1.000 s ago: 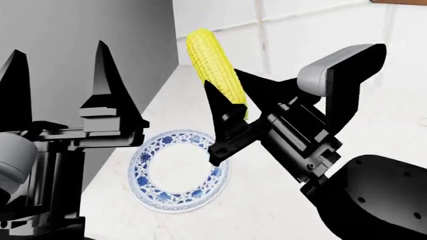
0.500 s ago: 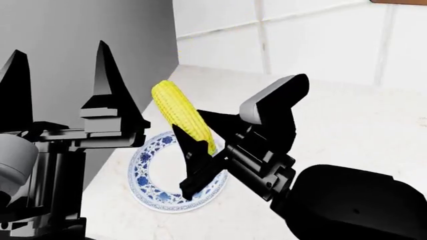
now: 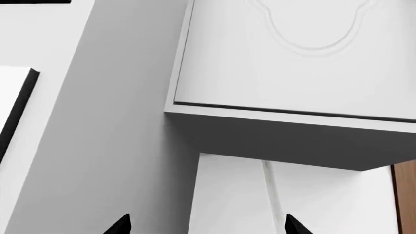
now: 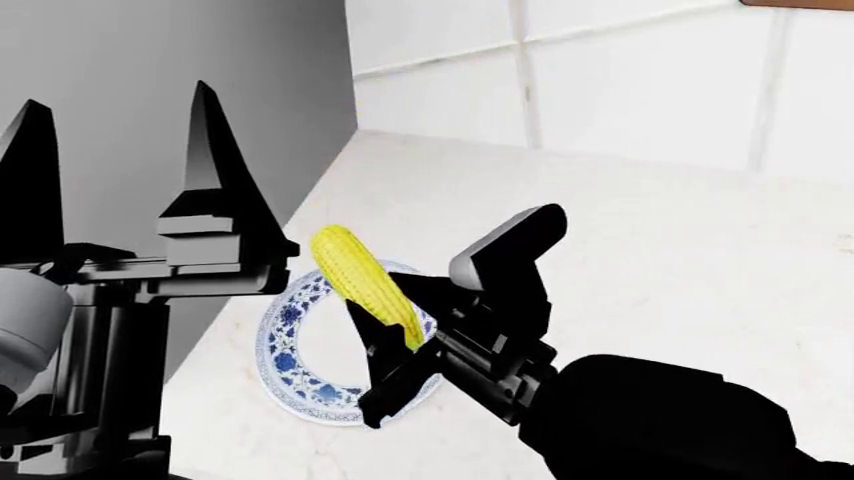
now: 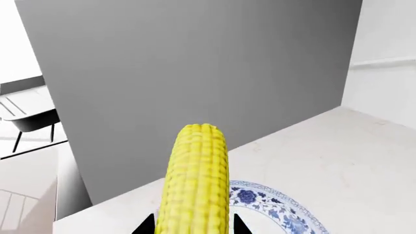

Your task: Pick the corn from the top rack in the oven and place it on the plate on the counter.

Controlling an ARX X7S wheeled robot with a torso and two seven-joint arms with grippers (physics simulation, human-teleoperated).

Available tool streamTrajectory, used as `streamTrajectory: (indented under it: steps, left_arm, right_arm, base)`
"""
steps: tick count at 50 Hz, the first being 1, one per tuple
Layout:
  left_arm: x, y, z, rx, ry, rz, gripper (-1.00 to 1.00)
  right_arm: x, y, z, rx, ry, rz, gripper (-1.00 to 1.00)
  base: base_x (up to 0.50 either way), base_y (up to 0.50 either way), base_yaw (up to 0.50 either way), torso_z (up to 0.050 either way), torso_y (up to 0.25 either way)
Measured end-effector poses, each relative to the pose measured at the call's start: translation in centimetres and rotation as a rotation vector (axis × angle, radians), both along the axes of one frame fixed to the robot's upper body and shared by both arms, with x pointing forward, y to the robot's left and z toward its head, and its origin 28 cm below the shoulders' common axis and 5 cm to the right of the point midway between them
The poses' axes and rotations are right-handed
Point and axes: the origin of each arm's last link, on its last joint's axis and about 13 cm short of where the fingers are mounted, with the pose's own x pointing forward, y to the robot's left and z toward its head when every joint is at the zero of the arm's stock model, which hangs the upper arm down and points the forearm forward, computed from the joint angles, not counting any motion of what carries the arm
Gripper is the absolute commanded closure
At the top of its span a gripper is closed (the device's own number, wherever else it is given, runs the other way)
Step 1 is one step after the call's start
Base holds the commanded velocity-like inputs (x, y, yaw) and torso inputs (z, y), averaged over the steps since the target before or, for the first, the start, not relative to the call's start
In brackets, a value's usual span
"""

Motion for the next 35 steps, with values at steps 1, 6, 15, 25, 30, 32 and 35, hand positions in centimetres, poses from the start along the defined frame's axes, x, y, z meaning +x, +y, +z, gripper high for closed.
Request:
streamTrajectory:
  steps: [1, 6, 15, 25, 30, 32, 35]
  left_arm:
    - [0.0, 0.0, 0.0, 0.0, 0.0, 0.0, -1.0]
    - [0.0, 0.0, 0.0, -0.001, 0.0, 0.0, -1.0]
    - [0.0, 0.0, -0.1, -0.004, 0.001, -0.001, -1.0]
    - [0.0, -0.1, -0.1, -0.005, 0.001, -0.002, -1.0]
    - [0.0, -0.1, -0.1, -0.005, 0.0, -0.002, -1.0]
    - [0.0, -0.1, 0.0, -0.005, 0.0, -0.002, -1.0]
    - [0.0, -0.1, 0.0, -0.005, 0.0, -0.003, -1.0]
  right_arm:
    - [0.0, 0.0, -0.1, -0.001, 0.003, 0.0, 1.0]
    - [0.1, 0.0, -0.6, -0.009, 0.016, -0.003, 1.0]
    - [0.3, 0.0, -1.1, -0.026, 0.032, -0.007, 1.0]
    - [1.1, 0.4, -1.5, -0.036, 0.041, -0.007, 1.0]
    - [1.8, 0.6, -1.6, -0.044, 0.044, -0.01, 1.0]
    - [2.0, 0.6, -1.7, -0.048, 0.044, -0.012, 1.0]
    - [2.4, 0.7, -1.8, -0.054, 0.045, -0.013, 1.0]
  base:
    - [0.0, 0.0, 0.0, 0.0, 0.0]
    - [0.0, 0.0, 0.0, 0.0, 0.0]
    - [0.0, 0.0, 0.0, 0.0, 0.0]
    - [0.0, 0.0, 0.0, 0.0, 0.0]
    - [0.0, 0.0, 0.0, 0.0, 0.0]
    - [0.0, 0.0, 0.0, 0.0, 0.0]
    - [0.0, 0.0, 0.0, 0.0, 0.0]
